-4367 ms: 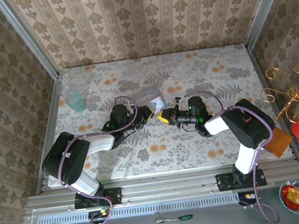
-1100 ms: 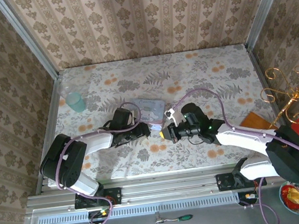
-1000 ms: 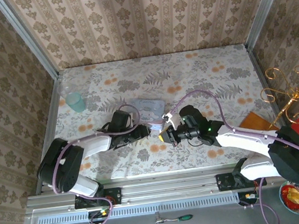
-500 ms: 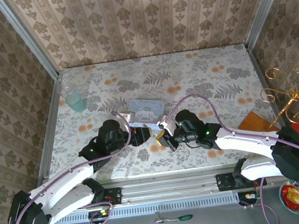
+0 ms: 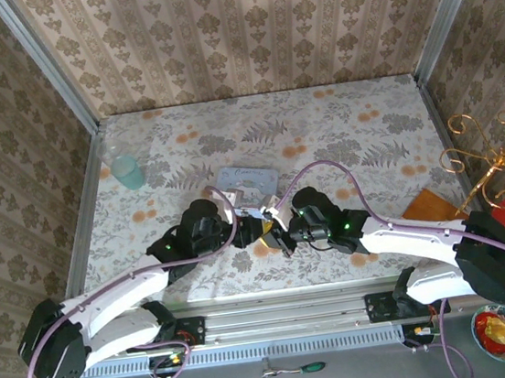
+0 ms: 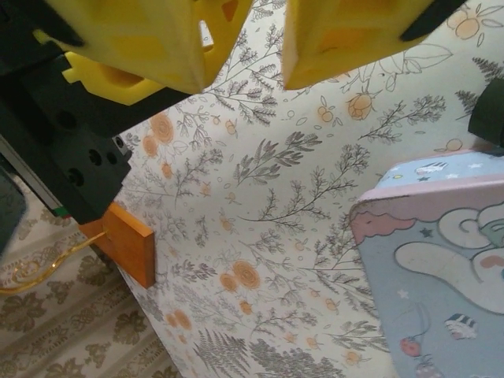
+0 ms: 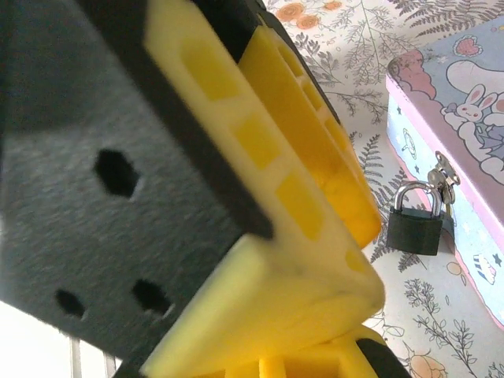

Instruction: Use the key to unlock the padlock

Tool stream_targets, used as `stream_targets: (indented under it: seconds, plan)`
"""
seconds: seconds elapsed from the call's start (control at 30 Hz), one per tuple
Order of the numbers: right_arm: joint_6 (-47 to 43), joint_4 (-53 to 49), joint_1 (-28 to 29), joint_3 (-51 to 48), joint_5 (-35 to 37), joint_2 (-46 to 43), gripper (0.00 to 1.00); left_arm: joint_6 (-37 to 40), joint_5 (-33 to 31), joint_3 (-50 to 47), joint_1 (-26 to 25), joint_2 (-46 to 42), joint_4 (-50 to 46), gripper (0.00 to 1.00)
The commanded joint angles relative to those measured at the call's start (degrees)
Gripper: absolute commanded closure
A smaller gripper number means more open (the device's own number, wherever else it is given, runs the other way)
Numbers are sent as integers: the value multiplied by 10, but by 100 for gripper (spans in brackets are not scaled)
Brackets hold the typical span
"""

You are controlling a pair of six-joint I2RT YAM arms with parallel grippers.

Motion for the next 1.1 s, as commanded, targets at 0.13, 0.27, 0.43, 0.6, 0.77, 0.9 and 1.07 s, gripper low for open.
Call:
stream_targets:
  seconds: [0.13, 0.27, 0.43, 0.6, 0.77, 0.9, 1.07]
  plan:
    - [28, 47, -1, 13, 31, -1, 100, -7, -10, 14, -3, 12, 27, 95]
    - [96, 70, -37, 14, 3, -11, 100, -48, -26, -17, 14, -1, 80, 100]
    - [219, 187, -86, -17, -60, -11, 62, -134, -63, -64, 57, -25, 208, 100]
    - [341, 333, -101, -55, -42, -1, 40, -221, -72, -63, 82, 10, 330, 100]
    - [389, 440, -107, -66, -54, 35, 38, -288, -29, -54, 91, 50, 403, 100]
    - [425, 493, -117, -70, -60, 55, 37, -314, -8, -57, 91, 66, 438, 100]
    - [469, 524, -132, -69, -69, 79, 39, -324, 1, -63, 91, 72, 466, 100]
